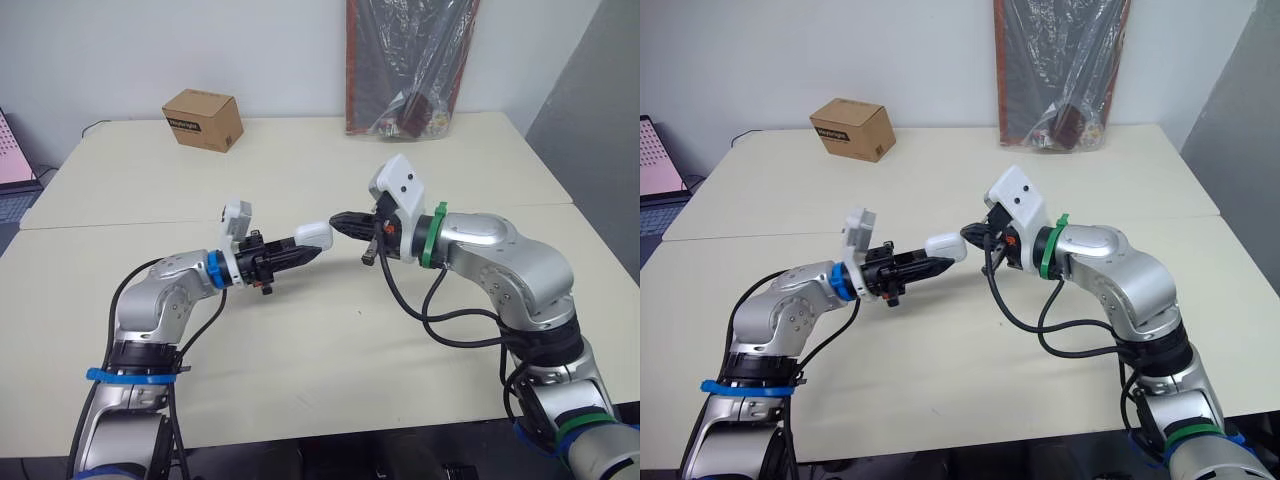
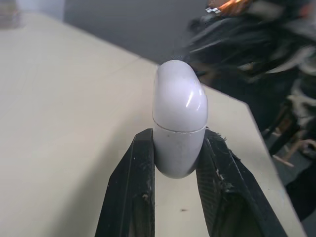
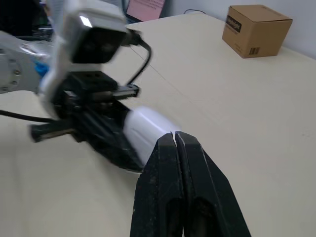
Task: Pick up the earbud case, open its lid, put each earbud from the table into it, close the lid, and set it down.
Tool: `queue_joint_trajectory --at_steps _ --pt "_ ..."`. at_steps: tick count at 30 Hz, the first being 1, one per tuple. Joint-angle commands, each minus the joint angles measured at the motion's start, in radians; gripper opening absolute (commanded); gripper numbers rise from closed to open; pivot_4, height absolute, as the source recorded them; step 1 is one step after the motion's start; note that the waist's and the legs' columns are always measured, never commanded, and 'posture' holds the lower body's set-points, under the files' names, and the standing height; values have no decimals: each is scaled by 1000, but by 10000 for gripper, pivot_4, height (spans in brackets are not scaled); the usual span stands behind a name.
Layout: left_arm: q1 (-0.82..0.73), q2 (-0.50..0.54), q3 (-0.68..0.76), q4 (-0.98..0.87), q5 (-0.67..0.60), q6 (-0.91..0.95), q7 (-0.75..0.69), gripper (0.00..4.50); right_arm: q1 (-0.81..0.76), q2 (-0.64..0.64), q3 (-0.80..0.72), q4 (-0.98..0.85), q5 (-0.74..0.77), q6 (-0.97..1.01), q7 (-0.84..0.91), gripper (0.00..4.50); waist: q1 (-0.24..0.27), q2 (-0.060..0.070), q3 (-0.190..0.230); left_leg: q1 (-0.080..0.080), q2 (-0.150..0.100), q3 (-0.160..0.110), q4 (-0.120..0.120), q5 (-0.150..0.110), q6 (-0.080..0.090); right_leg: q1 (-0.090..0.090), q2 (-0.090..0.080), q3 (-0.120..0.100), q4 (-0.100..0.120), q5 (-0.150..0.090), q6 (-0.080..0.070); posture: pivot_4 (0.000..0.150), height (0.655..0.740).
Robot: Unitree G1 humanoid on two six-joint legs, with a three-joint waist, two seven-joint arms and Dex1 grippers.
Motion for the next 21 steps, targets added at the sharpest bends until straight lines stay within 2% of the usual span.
queue_joint_trajectory --at_steps 1,7,13,21 --pt "-57 -19 -6 28 4 66 60 7605 17 -27 -29 -57 23 11 2 450 1 0 0 0 0 0 0 0 0 0 0 0 0 0 0 1500 7400" --pt "-188 -80 -49 239 44 133 61 7605 68 -56 -46 -97 35 38 -19 450 3 0 0 0 0 -1 1 0 0 0 0 -1 0 0 0 1500 7400" --pt "-296 -109 -109 489 148 93 23 7605 110 -76 -63 -123 39 64 -58 450 1 0 0 0 -1 0 0 0 0 0 0 -1 0 -1 2 1500 7400" --pt "-347 -103 -113 624 222 82 -2 7605 153 -108 -64 -130 23 81 -106 450 0 0 0 -1 -1 0 0 0 0 0 0 0 0 -2 3 1500 7400"
